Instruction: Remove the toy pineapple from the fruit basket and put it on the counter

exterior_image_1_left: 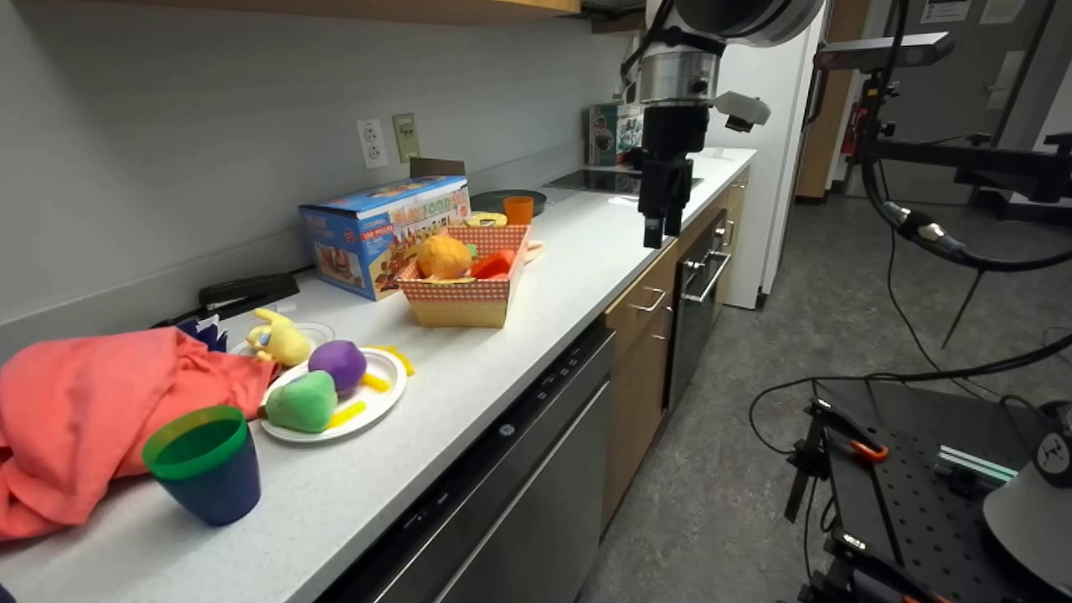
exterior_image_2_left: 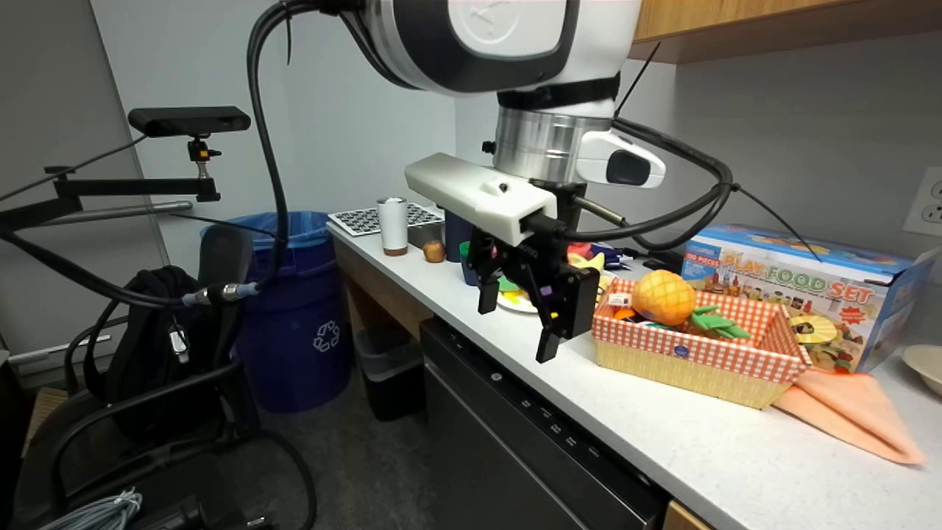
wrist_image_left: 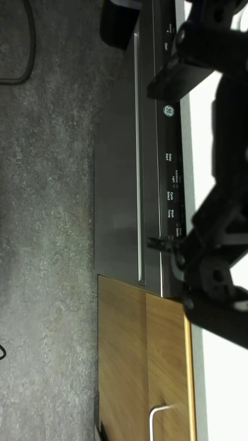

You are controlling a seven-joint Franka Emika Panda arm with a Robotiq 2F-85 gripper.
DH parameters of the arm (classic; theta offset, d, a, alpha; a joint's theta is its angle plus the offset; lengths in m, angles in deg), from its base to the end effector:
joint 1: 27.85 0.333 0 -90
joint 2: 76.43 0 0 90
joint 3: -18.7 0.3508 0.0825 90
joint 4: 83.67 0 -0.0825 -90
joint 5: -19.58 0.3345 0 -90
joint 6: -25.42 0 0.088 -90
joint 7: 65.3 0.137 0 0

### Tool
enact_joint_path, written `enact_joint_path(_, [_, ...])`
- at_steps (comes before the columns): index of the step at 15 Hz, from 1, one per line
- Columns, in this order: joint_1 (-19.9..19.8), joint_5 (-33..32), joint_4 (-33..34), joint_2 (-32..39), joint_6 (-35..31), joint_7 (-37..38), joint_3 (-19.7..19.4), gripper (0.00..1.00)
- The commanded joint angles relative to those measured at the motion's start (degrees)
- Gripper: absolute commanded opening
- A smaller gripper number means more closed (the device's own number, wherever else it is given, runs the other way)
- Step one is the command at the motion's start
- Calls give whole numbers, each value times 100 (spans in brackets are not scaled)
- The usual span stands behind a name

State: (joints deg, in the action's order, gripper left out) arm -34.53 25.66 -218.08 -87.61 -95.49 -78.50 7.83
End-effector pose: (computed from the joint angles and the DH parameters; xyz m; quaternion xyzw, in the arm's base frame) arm 0.4029 -0.1218 0.4375 -0.9957 0.0639 0.0050 0.0668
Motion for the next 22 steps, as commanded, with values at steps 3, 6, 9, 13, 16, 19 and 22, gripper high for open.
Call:
enact_joint_path(3, [-6,-77,275,230,-304,64,72,100])
enact_joint_path(6, [26,-100,593,453,-361,93,138,100])
enact_joint_path(9, [67,-95,1142,876,-296,49,255,100])
enact_joint_path(13, [57,-60,2122,1647,-208,135,410,100])
enact_joint_path(16, [-6,157,3001,2318,19,118,486,100])
enact_joint_path(19, [-120,407,3956,3015,132,152,537,100])
enact_joint_path(22, [-162,493,4802,3735,129,408,591,100])
